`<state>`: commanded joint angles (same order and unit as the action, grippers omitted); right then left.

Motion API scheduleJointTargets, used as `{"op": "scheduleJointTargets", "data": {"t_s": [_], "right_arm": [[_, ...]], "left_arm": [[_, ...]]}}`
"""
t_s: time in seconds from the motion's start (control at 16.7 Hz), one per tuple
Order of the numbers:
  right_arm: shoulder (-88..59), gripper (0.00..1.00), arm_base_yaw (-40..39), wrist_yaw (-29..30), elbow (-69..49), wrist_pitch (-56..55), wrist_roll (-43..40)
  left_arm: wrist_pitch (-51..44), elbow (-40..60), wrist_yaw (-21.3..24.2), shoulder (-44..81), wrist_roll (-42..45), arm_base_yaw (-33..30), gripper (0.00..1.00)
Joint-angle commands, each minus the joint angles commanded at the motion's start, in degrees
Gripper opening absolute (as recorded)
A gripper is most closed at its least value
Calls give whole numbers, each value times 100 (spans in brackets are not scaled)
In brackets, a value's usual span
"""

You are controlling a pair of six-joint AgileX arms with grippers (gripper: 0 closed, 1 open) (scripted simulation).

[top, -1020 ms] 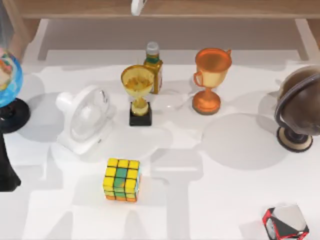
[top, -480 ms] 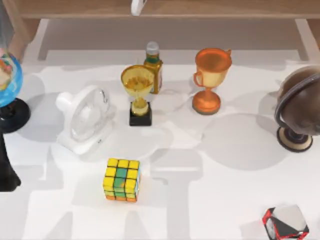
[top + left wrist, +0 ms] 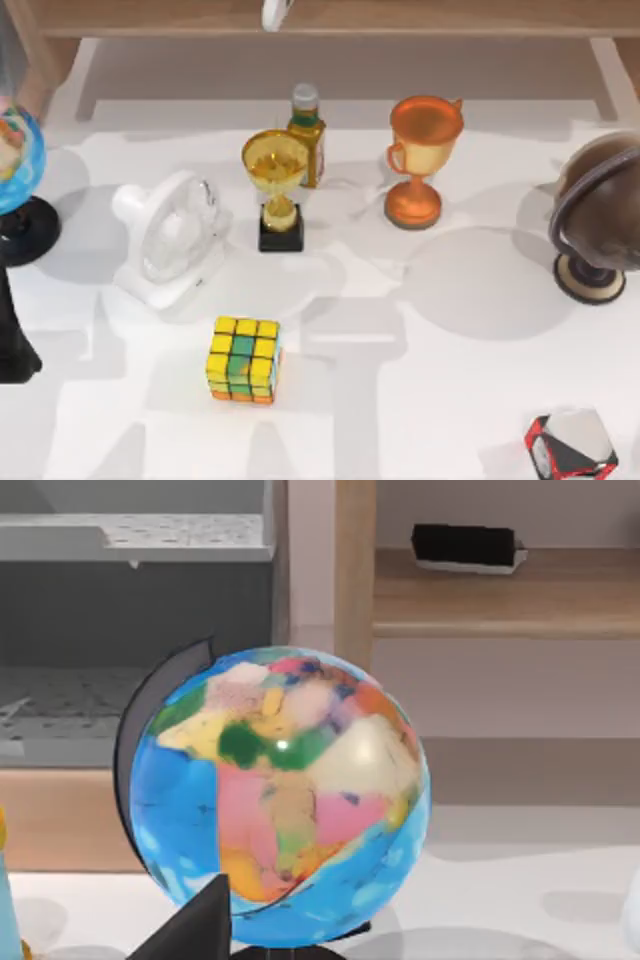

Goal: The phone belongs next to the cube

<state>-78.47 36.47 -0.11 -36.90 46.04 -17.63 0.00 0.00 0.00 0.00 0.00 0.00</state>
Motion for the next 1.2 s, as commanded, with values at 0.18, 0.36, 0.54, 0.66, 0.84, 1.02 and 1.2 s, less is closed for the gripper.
{"op": "scheduleJointTargets", "data": {"t_s": [0.18, 0.36, 0.54, 0.66, 0.84, 1.02, 1.2], "right_arm": [[162, 0, -263, 75, -504, 249, 31], [293, 0, -711, 195, -1099, 645, 105], [325, 0, -1322, 328, -1768, 1104, 280], [292, 0, -1812, 411, -2234, 1407, 465], [178, 0, -2635, 514, -2941, 1821, 834], [-30, 0, -3532, 579, -3617, 2145, 1336], [-361, 0, -4455, 590, -4207, 2340, 1976]], "left_arm": [[0, 0, 0, 0, 0, 0, 100], [0, 0, 0, 0, 0, 0, 100], [0, 0, 0, 0, 0, 0, 100], [0, 0, 0, 0, 0, 0, 100], [0, 0, 0, 0, 0, 0, 100], [0, 0, 0, 0, 0, 0, 100], [0, 0, 0, 0, 0, 0, 100]]}}
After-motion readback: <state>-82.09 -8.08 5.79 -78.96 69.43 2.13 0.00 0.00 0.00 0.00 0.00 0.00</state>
